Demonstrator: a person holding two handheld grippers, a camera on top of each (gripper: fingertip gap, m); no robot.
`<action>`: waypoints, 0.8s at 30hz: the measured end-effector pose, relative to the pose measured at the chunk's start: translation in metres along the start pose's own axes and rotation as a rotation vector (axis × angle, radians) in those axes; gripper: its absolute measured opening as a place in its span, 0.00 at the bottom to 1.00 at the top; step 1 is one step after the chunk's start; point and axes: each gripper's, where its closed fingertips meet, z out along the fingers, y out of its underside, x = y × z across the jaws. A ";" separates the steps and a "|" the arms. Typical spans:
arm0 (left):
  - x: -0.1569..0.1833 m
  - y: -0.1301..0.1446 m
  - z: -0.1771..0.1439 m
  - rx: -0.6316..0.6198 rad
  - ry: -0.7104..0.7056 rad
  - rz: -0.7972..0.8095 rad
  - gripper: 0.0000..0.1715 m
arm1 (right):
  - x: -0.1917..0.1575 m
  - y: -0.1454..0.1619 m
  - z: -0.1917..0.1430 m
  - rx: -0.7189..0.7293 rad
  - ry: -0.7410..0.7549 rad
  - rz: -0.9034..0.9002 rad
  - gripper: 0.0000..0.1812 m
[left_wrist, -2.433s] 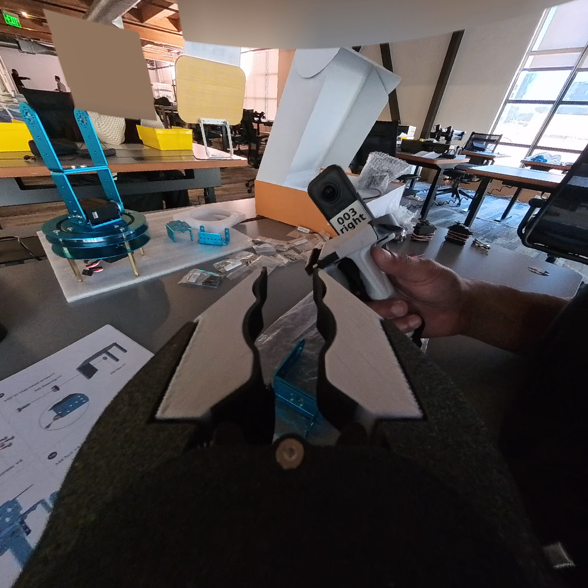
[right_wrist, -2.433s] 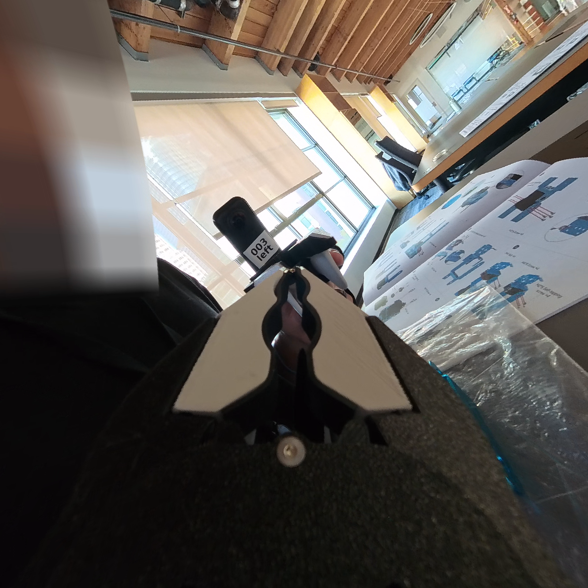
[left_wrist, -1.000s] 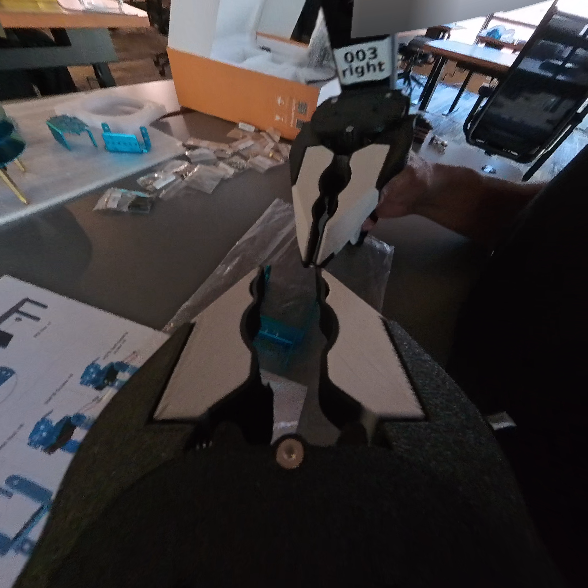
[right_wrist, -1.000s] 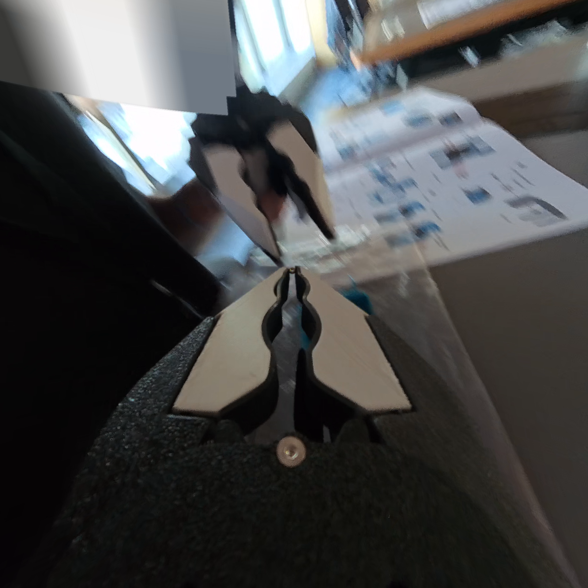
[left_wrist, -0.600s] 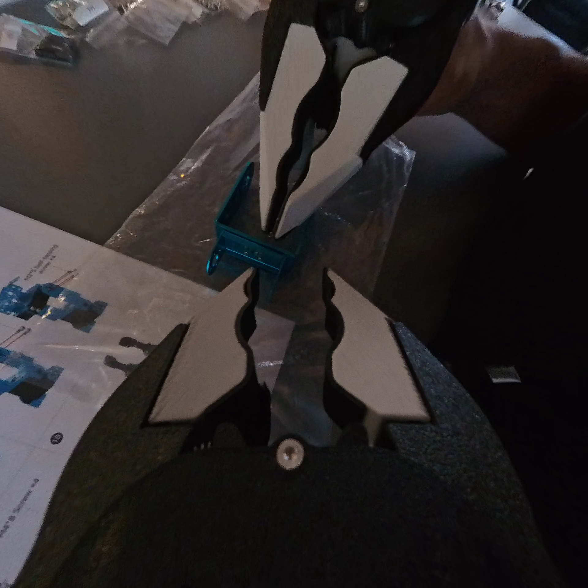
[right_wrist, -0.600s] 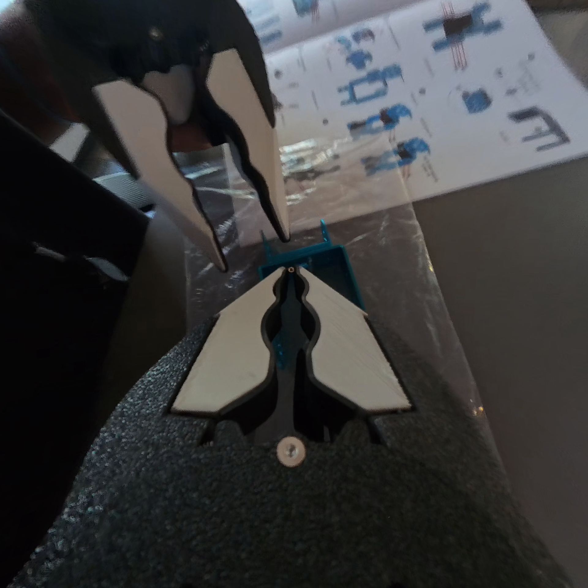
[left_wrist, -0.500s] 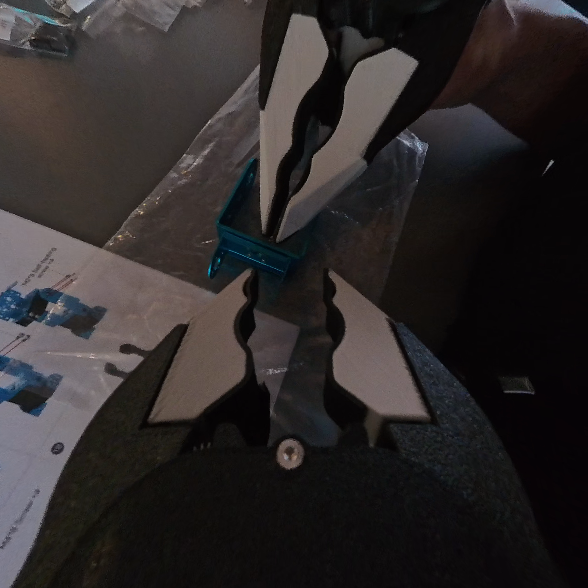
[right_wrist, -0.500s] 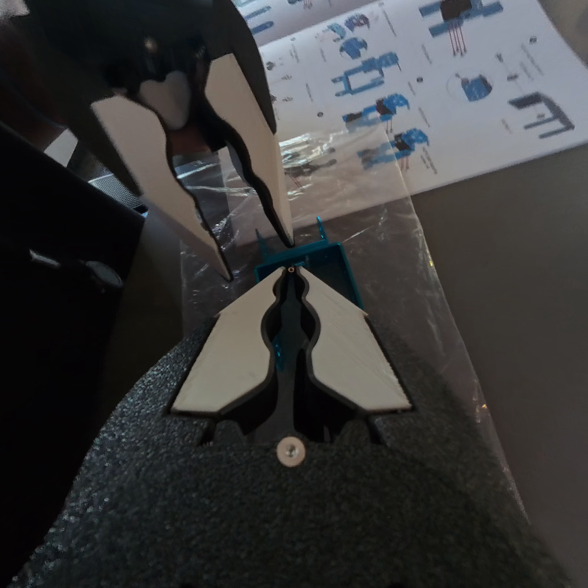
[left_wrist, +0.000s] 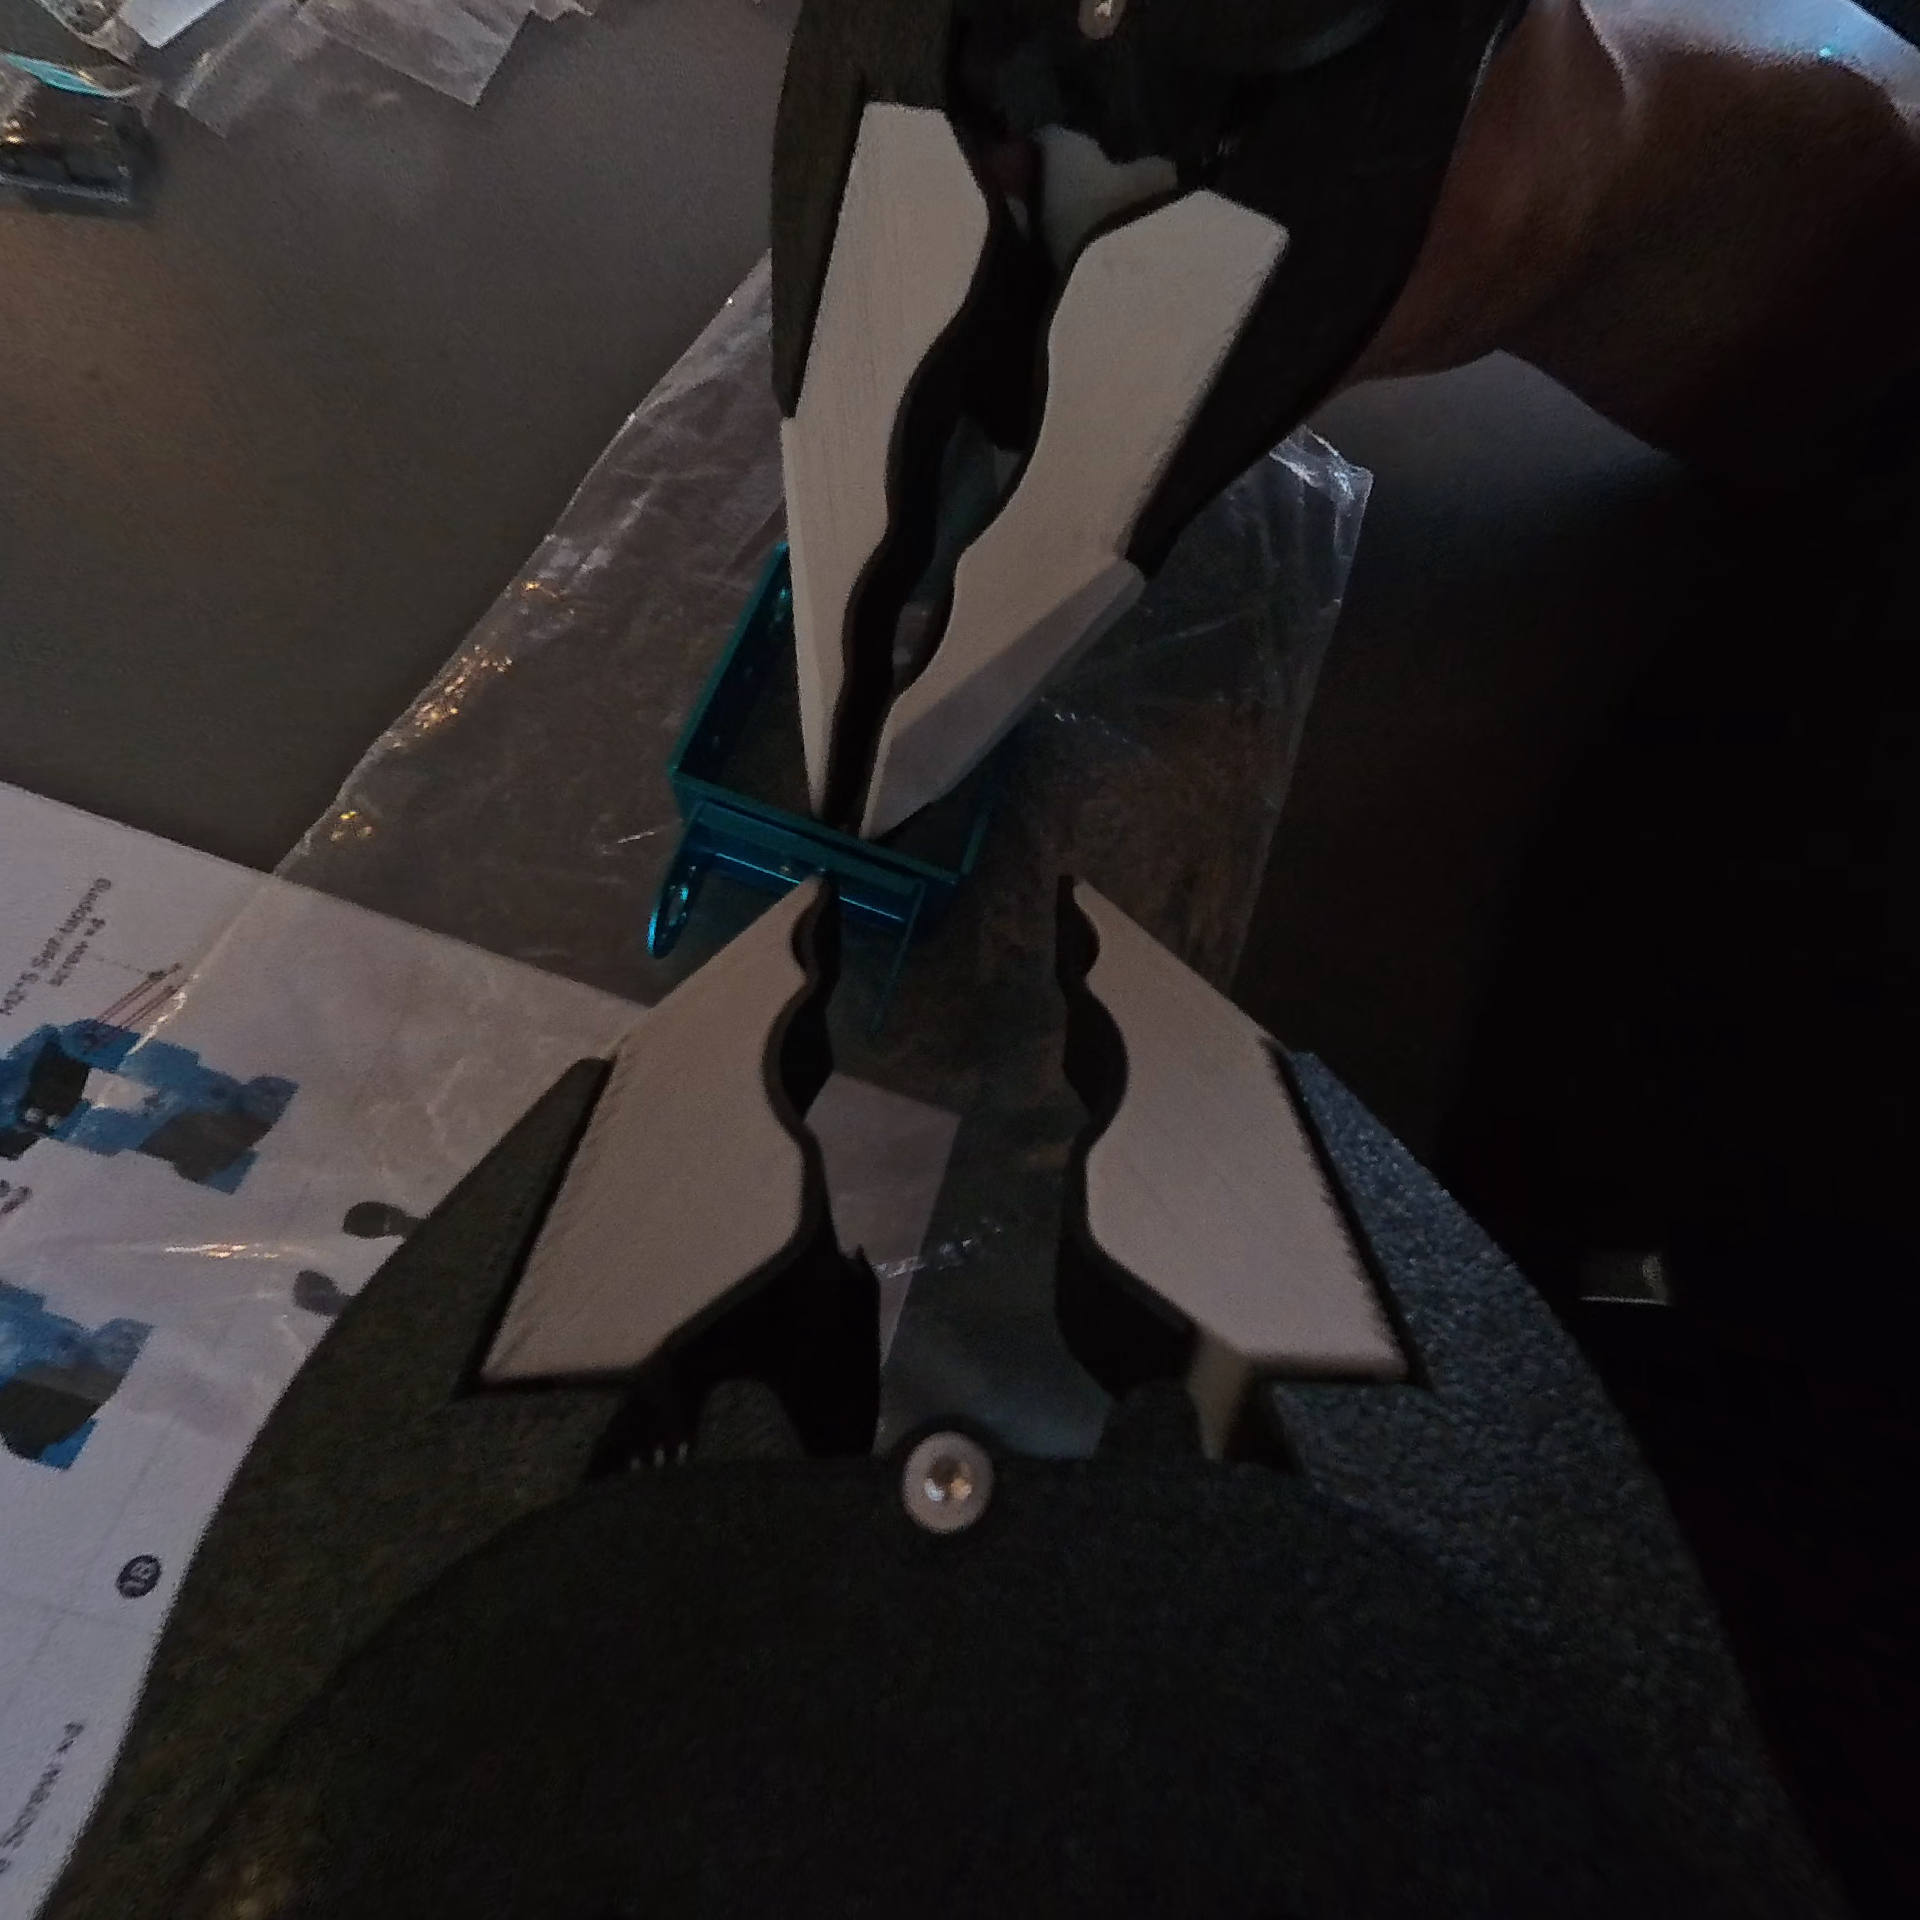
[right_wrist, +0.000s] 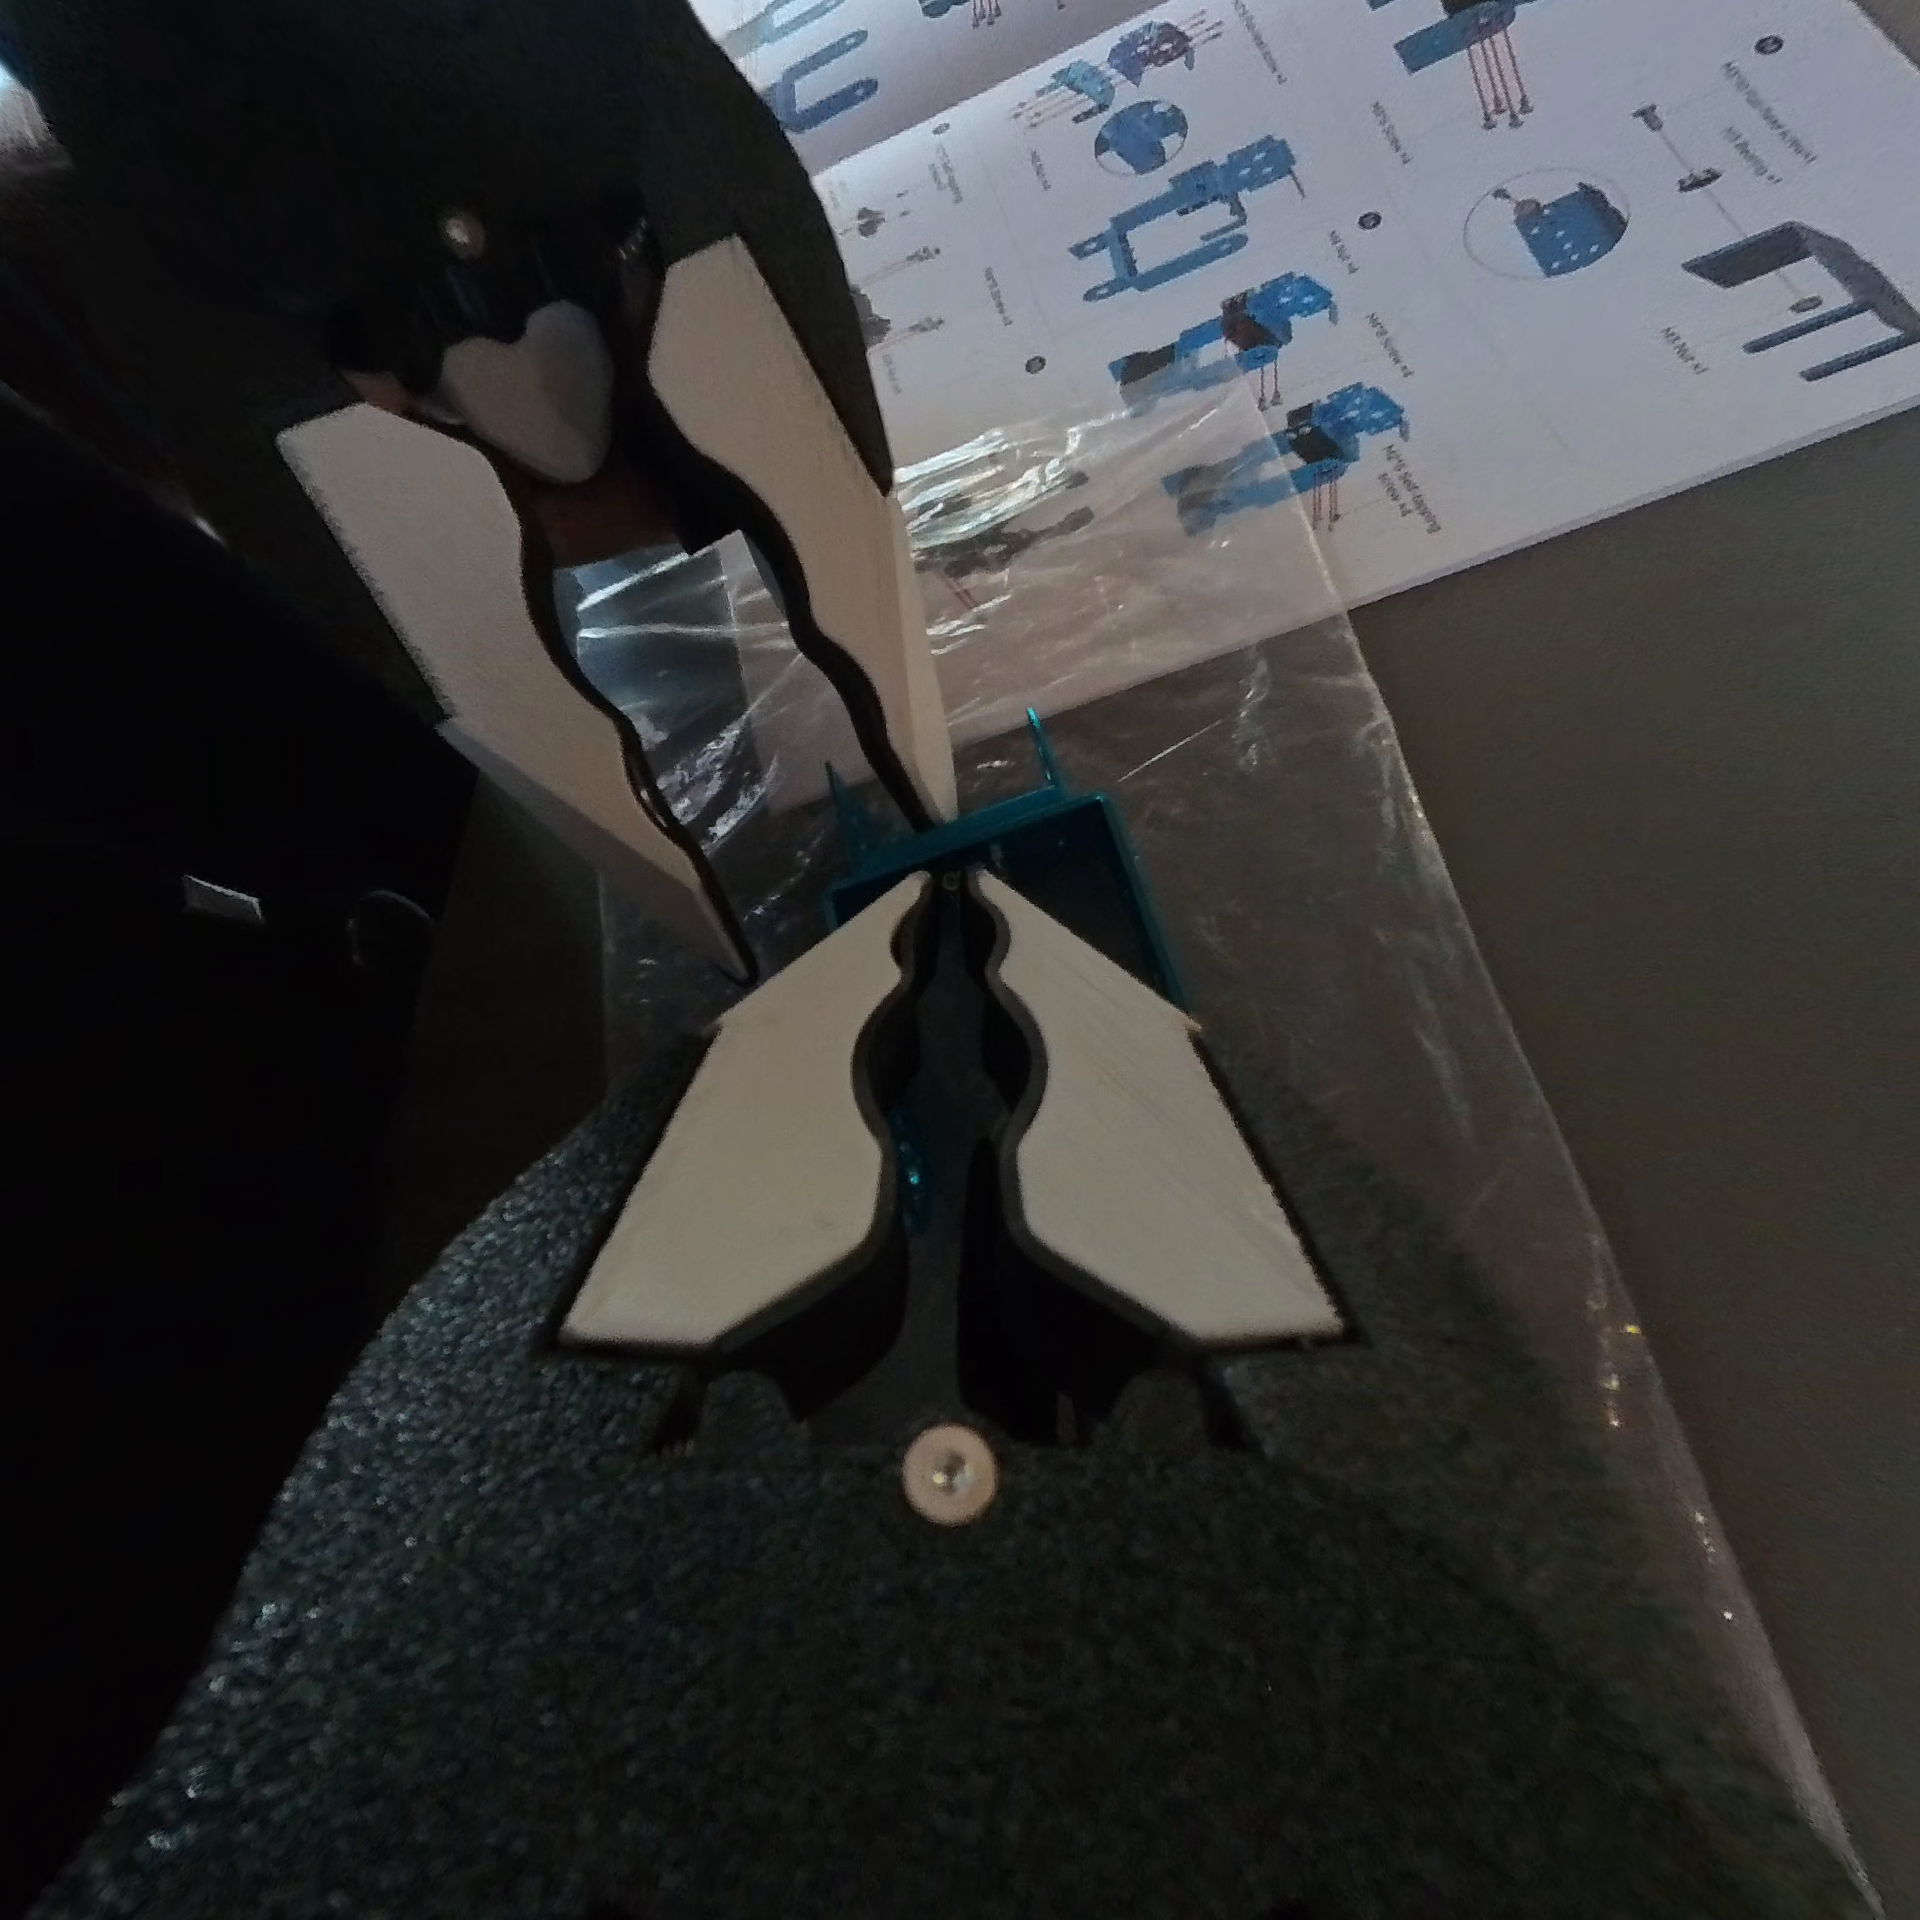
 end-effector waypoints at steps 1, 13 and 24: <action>0.000 0.000 0.000 0.000 -0.002 0.001 0.24 | 0.000 0.000 0.000 0.001 -0.002 0.004 0.01; -0.001 0.000 0.003 -0.008 -0.059 0.035 0.23 | -0.001 0.003 0.000 0.011 -0.041 0.068 0.02; 0.000 0.000 0.004 -0.007 -0.063 0.037 0.23 | -0.002 0.003 0.001 0.021 -0.096 0.156 0.01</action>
